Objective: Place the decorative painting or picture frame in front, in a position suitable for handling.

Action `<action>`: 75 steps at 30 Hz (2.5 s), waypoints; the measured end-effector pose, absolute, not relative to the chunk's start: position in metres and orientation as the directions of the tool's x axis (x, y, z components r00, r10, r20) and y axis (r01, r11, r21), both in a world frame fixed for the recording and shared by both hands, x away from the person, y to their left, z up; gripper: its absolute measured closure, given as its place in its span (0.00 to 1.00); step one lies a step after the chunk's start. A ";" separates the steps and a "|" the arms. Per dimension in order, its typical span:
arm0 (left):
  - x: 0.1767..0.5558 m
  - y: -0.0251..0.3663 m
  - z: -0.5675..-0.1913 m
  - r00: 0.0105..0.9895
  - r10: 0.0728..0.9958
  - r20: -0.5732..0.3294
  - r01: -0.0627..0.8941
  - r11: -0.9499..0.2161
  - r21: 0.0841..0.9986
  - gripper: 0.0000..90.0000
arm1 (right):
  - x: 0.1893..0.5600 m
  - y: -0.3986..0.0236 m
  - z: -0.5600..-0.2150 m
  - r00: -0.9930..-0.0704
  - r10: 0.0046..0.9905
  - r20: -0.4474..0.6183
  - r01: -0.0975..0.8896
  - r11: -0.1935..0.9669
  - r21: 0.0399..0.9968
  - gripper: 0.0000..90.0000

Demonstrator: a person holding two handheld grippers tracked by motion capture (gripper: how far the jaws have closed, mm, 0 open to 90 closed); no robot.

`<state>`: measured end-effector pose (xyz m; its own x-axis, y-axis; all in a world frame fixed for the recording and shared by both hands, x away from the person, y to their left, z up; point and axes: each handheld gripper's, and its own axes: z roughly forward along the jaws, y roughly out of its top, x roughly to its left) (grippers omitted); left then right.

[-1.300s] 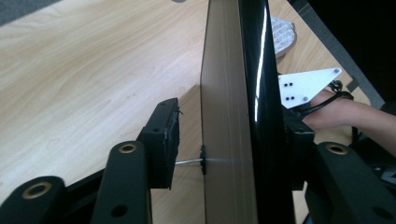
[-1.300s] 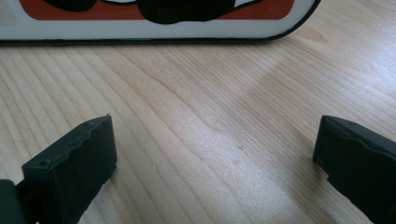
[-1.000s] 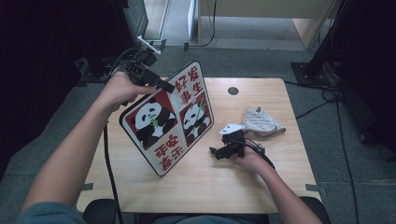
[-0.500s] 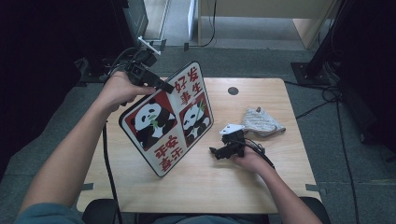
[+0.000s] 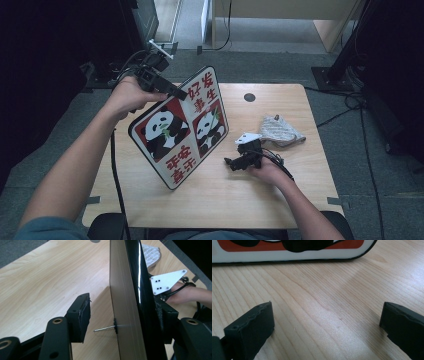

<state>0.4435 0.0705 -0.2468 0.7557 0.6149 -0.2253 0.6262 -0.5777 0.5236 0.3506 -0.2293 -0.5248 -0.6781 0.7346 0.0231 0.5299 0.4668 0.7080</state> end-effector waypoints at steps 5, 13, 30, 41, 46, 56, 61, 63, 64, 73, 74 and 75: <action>0.444 0.081 -0.235 0.742 0.529 -0.412 0.663 -0.485 0.571 0.37 | 0.351 -0.229 -0.525 -0.678 0.735 0.023 0.530 0.467 0.708 0.00; 0.429 0.095 -0.206 0.745 0.611 -0.268 0.626 -0.500 0.599 0.40 | 0.351 -0.229 -0.525 -0.678 0.734 0.023 0.530 0.467 0.708 0.00; 0.401 0.123 -0.230 0.744 0.640 -0.192 0.600 -0.514 0.612 0.38 | 0.351 -0.229 -0.525 -0.678 0.735 0.023 0.530 0.467 0.708 0.00; 0.376 0.149 -0.246 0.728 0.664 -0.171 0.595 -0.488 0.638 0.36 | 0.351 -0.228 -0.525 -0.681 0.732 0.022 0.527 0.468 0.709 0.00; 0.367 0.160 -0.256 0.722 0.669 -0.177 0.588 -0.457 0.668 0.36 | 0.351 -0.225 -0.524 -0.679 0.734 0.023 0.536 0.474 0.698 0.00; 0.345 0.171 -0.275 0.712 0.683 -0.165 0.567 -0.419 0.709 0.41 | 0.358 -0.236 -0.507 -0.700 0.712 0.058 0.531 0.465 0.708 0.15; 0.337 0.175 -0.282 0.700 0.696 -0.161 0.578 -0.418 0.701 0.36 | 0.363 -0.252 -0.498 -0.693 0.715 0.096 0.545 0.431 0.719 0.17; 0.334 0.175 -0.285 0.687 0.709 -0.160 0.591 -0.418 0.690 0.37 | 0.364 -0.258 -0.496 -0.689 0.718 0.101 0.552 0.429 0.715 0.17; 0.333 0.175 -0.287 0.686 0.711 -0.154 0.590 -0.419 0.690 0.37 | 0.365 -0.261 -0.496 -0.694 0.713 0.097 0.545 0.433 0.718 0.17; 0.322 0.176 -0.303 0.701 0.693 -0.169 0.585 -0.423 0.692 0.37 | 0.368 -0.280 -0.487 -0.681 0.726 0.101 0.549 0.414 0.726 0.23; 0.322 0.177 -0.305 0.698 0.694 -0.178 0.589 -0.414 0.694 0.39 | 0.369 -0.283 -0.486 -0.677 0.729 0.102 0.550 0.409 0.728 0.24; 0.321 0.179 -0.308 0.697 0.694 -0.183 0.590 -0.410 0.695 0.41 | 0.369 -0.286 -0.485 -0.672 0.733 0.100 0.551 0.406 0.729 0.24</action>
<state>0.3208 0.1785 -0.3075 0.6968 0.6935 -0.1832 0.5905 -0.4096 0.6954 0.3692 -0.2861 -0.4850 -0.6725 0.7333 0.1000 0.5509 0.4058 0.7292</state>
